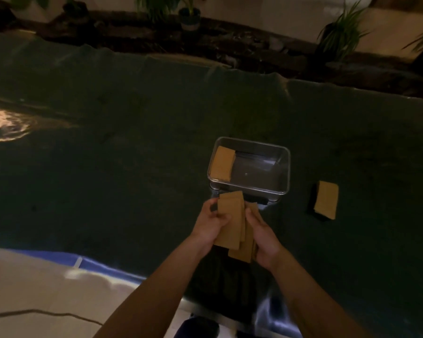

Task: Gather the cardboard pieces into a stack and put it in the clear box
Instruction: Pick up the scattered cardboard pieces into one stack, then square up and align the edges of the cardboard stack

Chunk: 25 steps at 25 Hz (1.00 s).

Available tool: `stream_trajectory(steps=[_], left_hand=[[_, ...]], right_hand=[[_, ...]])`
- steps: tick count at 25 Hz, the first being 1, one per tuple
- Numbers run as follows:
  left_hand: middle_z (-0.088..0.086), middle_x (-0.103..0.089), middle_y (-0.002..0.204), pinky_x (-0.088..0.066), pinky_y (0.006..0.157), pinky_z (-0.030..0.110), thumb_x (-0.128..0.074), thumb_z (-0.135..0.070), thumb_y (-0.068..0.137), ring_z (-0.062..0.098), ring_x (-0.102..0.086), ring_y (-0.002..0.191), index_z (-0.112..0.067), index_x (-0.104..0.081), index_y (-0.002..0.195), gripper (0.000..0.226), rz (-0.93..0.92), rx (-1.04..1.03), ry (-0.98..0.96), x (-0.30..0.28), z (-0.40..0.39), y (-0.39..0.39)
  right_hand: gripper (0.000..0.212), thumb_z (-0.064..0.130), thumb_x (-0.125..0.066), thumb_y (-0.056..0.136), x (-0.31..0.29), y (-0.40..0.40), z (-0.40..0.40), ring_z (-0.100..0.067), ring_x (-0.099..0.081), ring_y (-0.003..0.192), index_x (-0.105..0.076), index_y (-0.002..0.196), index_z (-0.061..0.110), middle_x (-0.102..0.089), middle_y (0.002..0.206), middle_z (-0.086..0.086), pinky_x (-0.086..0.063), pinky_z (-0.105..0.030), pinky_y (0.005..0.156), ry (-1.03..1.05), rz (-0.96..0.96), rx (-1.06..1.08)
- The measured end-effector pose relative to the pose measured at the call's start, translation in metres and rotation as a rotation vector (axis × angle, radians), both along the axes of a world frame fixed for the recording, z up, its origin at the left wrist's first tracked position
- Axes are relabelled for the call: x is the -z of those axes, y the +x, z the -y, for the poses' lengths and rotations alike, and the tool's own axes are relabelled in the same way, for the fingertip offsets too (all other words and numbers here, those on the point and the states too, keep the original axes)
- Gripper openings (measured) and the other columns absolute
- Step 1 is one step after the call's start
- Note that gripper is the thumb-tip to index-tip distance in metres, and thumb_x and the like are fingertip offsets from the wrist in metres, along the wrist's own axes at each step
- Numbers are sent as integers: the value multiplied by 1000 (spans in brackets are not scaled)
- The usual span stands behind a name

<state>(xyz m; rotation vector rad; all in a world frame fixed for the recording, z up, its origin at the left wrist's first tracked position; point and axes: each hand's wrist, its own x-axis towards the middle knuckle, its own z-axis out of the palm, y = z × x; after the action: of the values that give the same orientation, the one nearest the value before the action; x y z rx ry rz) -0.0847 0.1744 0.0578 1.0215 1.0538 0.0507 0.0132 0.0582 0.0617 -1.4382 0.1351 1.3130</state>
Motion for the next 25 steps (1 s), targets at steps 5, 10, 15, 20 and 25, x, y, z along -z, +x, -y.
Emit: stream_trajectory(steps=[5, 10, 15, 20, 25], left_hand=[[1, -69, 118, -48, 103, 50, -68, -19, 90, 21, -62, 110, -24, -65, 115, 25, 12, -24, 58, -15, 20, 27], [-3, -67, 119, -46, 105, 48, -69, -32, 90, 18, -61, 112, -29, -66, 116, 26, 52, -46, 17, -30, 41, 35], [-2, -58, 130, -58, 91, 47, -76, -52, 76, 23, -64, 115, -35, -52, 133, 64, 48, 223, 381, -44, 39, 31], [-10, -40, 145, -35, 113, 49, -64, -50, 86, 18, -41, 134, -43, -33, 149, 71, 241, 411, 303, -82, 8, 32], [0, -59, 123, -53, 97, 48, -55, -49, 94, 18, -60, 111, -29, -54, 123, 36, 102, 607, 568, -97, 38, 38]], right_hand=[[26, 47, -46, 99, -29, 10, 6, -32, -62, 110, -50, 124, 44, -63, 120, -10, -52, -49, 86, 38, -7, 62], [43, 47, -49, 98, -45, 16, 13, -30, -59, 115, -45, 140, 37, -61, 129, -11, -51, -47, 80, 126, -32, 83], [35, 41, -57, 95, -58, 15, 25, -27, -66, 92, -54, 127, 28, -67, 110, -12, -57, -43, 75, 76, 25, 13], [29, 28, -59, 96, -67, 11, 30, -20, -63, 71, -55, 124, 24, -66, 95, -11, -54, -35, 64, 139, 150, -214], [22, 33, -54, 97, -78, 4, 26, -24, -64, 78, -60, 115, 25, -68, 101, -15, -55, -36, 67, 108, 295, -193]])
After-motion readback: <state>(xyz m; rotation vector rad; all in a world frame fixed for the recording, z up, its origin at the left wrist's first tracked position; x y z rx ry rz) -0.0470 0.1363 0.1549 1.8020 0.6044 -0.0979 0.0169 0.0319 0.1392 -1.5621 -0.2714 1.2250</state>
